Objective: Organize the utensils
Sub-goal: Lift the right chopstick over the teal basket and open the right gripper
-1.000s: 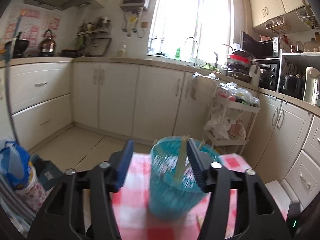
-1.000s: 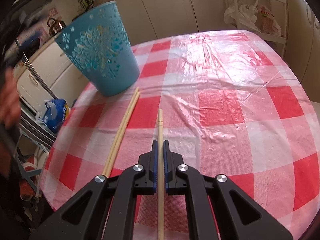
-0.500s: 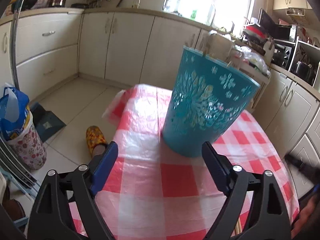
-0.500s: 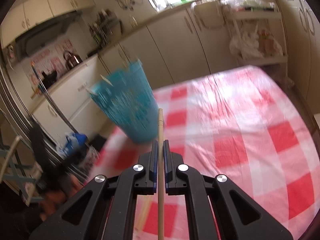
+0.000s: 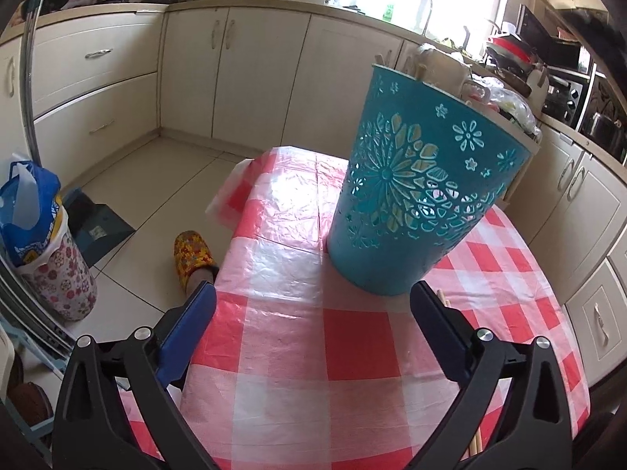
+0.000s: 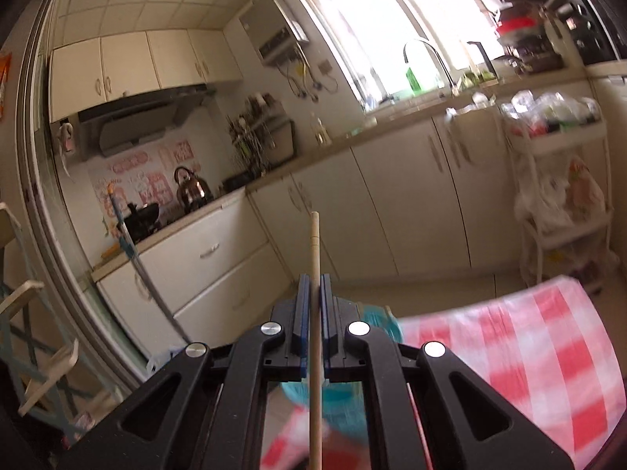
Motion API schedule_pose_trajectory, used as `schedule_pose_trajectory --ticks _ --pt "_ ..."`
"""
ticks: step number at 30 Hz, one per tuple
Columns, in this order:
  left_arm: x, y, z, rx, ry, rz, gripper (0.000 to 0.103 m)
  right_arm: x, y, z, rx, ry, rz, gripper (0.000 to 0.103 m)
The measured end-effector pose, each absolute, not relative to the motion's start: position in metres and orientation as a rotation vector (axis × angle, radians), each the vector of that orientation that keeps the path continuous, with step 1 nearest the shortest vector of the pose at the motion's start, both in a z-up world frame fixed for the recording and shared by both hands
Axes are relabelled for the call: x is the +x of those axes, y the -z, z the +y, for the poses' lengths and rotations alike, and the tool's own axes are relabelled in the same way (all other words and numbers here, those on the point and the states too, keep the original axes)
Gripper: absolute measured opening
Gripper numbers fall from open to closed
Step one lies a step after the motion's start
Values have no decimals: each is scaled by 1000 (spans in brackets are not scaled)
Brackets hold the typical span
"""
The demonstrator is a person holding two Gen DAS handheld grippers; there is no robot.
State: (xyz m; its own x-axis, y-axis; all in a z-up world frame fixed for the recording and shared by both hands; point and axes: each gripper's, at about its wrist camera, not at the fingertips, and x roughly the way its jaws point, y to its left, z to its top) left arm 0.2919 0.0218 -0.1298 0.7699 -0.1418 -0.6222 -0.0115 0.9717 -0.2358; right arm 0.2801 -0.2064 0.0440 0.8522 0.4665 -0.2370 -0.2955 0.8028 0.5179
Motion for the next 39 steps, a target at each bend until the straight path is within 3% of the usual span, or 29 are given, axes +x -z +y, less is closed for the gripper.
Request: schedule_pose_trajectory --ticks 12,30,34,39 --pt "291 131 30 -297 101 682 95 365 -50 -174 471 -246 300 6" --pt "290 131 32 -316 108 676 95 368 -14 -155 375 -291 454 7" --pt "291 132 32 -319 105 678 95 355 -10 -154 346 -322 473 20" --pt "292 133 31 -319 100 684 95 337 -8 -162 337 -344 491 20"
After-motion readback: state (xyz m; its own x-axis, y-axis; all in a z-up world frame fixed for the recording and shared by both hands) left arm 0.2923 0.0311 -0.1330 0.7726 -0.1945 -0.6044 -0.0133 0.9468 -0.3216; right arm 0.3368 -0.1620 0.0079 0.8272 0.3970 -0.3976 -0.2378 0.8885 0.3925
